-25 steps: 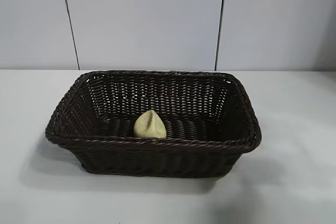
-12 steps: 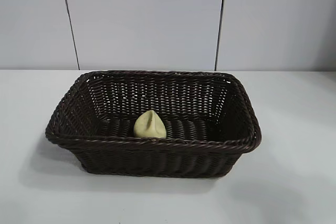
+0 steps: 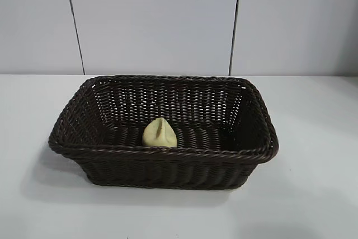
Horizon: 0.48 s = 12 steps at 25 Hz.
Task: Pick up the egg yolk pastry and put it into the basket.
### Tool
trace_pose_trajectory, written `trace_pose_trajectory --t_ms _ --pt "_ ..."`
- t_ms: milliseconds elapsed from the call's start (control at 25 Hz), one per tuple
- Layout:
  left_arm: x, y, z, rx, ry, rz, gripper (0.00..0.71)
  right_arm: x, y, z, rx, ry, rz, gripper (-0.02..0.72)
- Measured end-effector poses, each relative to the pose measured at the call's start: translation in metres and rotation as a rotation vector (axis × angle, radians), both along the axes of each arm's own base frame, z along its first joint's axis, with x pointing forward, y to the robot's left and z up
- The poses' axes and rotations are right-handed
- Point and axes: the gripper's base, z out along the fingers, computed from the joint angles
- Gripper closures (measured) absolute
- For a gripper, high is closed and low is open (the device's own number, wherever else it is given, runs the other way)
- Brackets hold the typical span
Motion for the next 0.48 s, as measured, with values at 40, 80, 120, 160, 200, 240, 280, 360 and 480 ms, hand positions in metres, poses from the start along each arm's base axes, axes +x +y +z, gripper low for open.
trace_pose_trajectory --t_ms 40,80,120,160,200,240,280,360,480 --pt "0.0000 0.0000 0.0000 0.000 0.000 0.000 0.199 -0.0048 0.0004 0.0001 -0.003 -0.033 0.000 0.209" --pt "0.0000 0.0000 0.0000 0.000 0.000 0.000 0.199 -0.0084 0.0007 0.0000 -0.005 -0.056 0.000 0.209" --pt "0.0000 0.0000 0.0000 0.000 0.000 0.000 0.199 -0.0102 0.0009 -0.0002 -0.006 -0.066 0.000 0.209" --pt "0.0000 0.0000 0.0000 0.000 0.000 0.000 0.199 -0.0107 0.0010 -0.0004 -0.006 -0.066 0.000 0.209" --pt "0.0000 0.0000 0.0000 0.000 0.000 0.000 0.199 -0.0108 0.0010 -0.0005 -0.006 -0.065 0.000 0.209" --pt "0.0000 0.0000 0.0000 0.000 0.000 0.000 0.199 -0.0109 0.0010 -0.0005 -0.006 -0.066 0.000 0.209" --pt "0.0000 0.0000 0.0000 0.000 0.000 0.000 0.199 -0.0109 0.0010 -0.0005 -0.006 -0.066 0.000 0.209" --pt "0.0000 0.0000 0.0000 0.000 0.000 0.000 0.199 -0.0109 0.0010 -0.0005 -0.006 -0.066 0.000 0.209" --pt "0.0000 0.0000 0.0000 0.000 0.000 0.000 0.199 -0.0110 0.0010 -0.0006 -0.006 -0.065 0.000 0.209"
